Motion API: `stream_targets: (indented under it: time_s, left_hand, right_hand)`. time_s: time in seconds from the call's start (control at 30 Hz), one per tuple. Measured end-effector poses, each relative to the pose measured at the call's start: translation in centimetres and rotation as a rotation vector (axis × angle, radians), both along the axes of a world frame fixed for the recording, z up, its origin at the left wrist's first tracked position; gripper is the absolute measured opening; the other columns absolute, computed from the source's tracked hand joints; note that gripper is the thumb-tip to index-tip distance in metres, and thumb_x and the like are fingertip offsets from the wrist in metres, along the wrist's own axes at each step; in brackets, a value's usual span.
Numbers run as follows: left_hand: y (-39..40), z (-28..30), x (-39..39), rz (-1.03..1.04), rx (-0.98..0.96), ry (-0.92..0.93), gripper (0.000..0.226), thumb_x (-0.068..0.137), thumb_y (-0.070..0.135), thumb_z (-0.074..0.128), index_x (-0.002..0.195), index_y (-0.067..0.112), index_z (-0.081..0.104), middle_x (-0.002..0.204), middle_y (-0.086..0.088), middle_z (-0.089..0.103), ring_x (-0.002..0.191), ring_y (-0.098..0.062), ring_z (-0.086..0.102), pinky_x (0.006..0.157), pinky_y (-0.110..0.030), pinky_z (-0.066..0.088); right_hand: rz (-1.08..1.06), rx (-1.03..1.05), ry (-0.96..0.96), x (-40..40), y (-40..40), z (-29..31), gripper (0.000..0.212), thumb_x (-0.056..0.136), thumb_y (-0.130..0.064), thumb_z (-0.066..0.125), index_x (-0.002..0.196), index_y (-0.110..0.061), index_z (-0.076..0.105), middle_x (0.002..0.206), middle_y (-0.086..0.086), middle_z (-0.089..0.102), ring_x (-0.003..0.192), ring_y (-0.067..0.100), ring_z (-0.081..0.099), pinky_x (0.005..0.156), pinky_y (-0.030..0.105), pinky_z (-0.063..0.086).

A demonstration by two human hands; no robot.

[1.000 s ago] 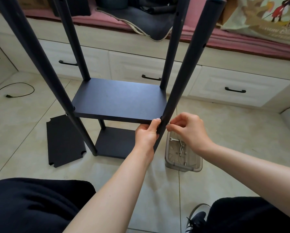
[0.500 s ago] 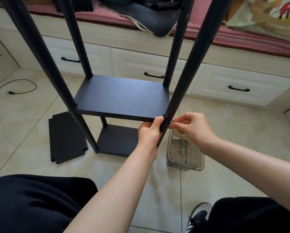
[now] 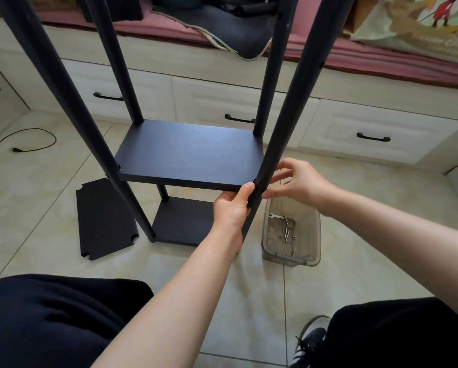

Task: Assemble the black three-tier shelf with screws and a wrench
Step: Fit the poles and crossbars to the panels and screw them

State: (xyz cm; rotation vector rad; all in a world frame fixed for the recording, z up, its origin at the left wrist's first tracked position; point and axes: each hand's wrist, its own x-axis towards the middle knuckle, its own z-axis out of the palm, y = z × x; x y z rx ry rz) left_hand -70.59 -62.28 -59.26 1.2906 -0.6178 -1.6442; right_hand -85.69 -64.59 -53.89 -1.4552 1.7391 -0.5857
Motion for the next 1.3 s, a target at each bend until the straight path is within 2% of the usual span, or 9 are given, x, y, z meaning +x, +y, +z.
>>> stream_targets:
  time_s: [0.17,0.3,0.4,0.5,0.63,0.87,1.03,1.17,1.3]
  left_hand:
    - [1.2,1.2,1.5,-0.075,-0.057,-0.299,0.019,0.093,0.043,0.069,0.083,0.027,0.072,0.071,0.015,0.075,0.070,-0.003,0.072,0.058,-0.016,0.053]
    - [2.9,1.7,2.5,-0.063,-0.358,-1.028,0.039,0.094,0.045,0.064,0.062,0.023,0.064,0.059,0.009,0.068,0.070,-0.013,0.066,0.065,-0.028,0.048]
    - [2.9,2.7,2.7,0.005,-0.732,-1.227,0.017,0.088,0.034,0.074,0.085,0.022,0.064,0.081,0.006,0.063,0.085,-0.018,0.054,0.067,-0.031,0.038]
    - [1.8,2.7,2.2,-0.109,-0.836,-1.385,0.052,0.079,0.037,0.083,0.120,0.013,0.062,0.113,-0.003,0.062,0.112,-0.026,0.052,0.091,-0.038,0.042]
    - [-0.3,2.7,1.7,-0.324,-0.823,-1.438,0.080,0.082,0.053,0.075,0.145,0.013,0.046,0.146,-0.002,0.050,0.147,-0.022,0.031,0.124,-0.041,0.016]
    - [-2.5,2.3,2.4,-0.509,-0.831,-1.579,0.077,0.094,0.065,0.048,0.158,0.027,0.028,0.165,0.011,0.025,0.156,-0.016,0.004,0.124,-0.048,-0.003]
    - [-1.9,1.4,2.8,-0.474,-0.864,-1.655,0.074,0.097,0.068,0.035,0.160,0.030,0.023,0.166,0.012,0.021,0.156,-0.017,0.010,0.124,-0.050,0.001]
    - [-1.7,0.7,2.9,-0.391,-0.948,-1.688,0.069,0.099,0.064,0.037,0.156,0.025,0.036,0.162,0.007,0.034,0.153,-0.021,0.022,0.124,-0.050,0.016]
    - [-1.7,-0.1,2.7,-0.275,-1.040,-1.708,0.064,0.097,0.060,0.041,0.144,0.018,0.055,0.151,0.001,0.051,0.146,-0.027,0.040,0.118,-0.052,0.029]
  right_hand:
    - [0.187,0.221,-0.097,-0.7,-1.7,1.1,0.061,0.074,-0.011,0.085,0.127,-0.020,0.056,0.097,0.000,0.077,0.094,0.014,0.073,0.086,0.036,0.058]
    - [0.215,0.326,-0.185,-1.6,-2.1,1.7,0.052,0.080,-0.011,0.080,0.127,-0.018,0.058,0.100,0.002,0.077,0.095,0.016,0.073,0.080,0.031,0.060]
    - [0.171,0.320,-0.243,-2.1,-1.9,1.9,0.034,0.089,-0.017,0.073,0.121,-0.014,0.063,0.100,0.001,0.077,0.094,0.014,0.074,0.075,0.028,0.060]
    - [0.026,0.257,-0.252,-1.5,-1.9,1.5,0.029,0.099,-0.030,0.059,0.116,-0.008,0.067,0.095,0.002,0.077,0.089,0.015,0.074,0.071,0.028,0.059]
    - [-0.118,0.352,-0.440,0.6,-2.5,1.1,0.039,0.098,-0.040,0.057,0.107,-0.004,0.067,0.102,0.009,0.073,0.092,0.024,0.072,0.070,0.031,0.058]
    - [-0.173,0.401,-0.514,1.1,-3.3,-0.6,0.012,0.090,-0.022,0.066,0.094,-0.011,0.069,0.100,0.007,0.071,0.088,0.021,0.067,0.080,0.033,0.056]
    - [-0.103,0.450,-0.612,0.6,-3.2,-1.0,0.018,0.090,-0.028,0.068,0.098,-0.012,0.071,0.102,0.006,0.073,0.089,0.020,0.069,0.082,0.033,0.058]
    - [-0.120,0.450,-0.722,-1.3,-2.3,-1.8,0.027,0.099,-0.025,0.057,0.117,-0.008,0.068,0.111,0.009,0.074,0.102,0.022,0.071,0.089,0.036,0.057]
    - [-0.301,0.439,-0.685,-4.6,-1.3,-3.9,0.021,0.101,-0.017,0.053,0.114,-0.006,0.064,0.104,0.013,0.075,0.095,0.025,0.072,0.087,0.038,0.056]
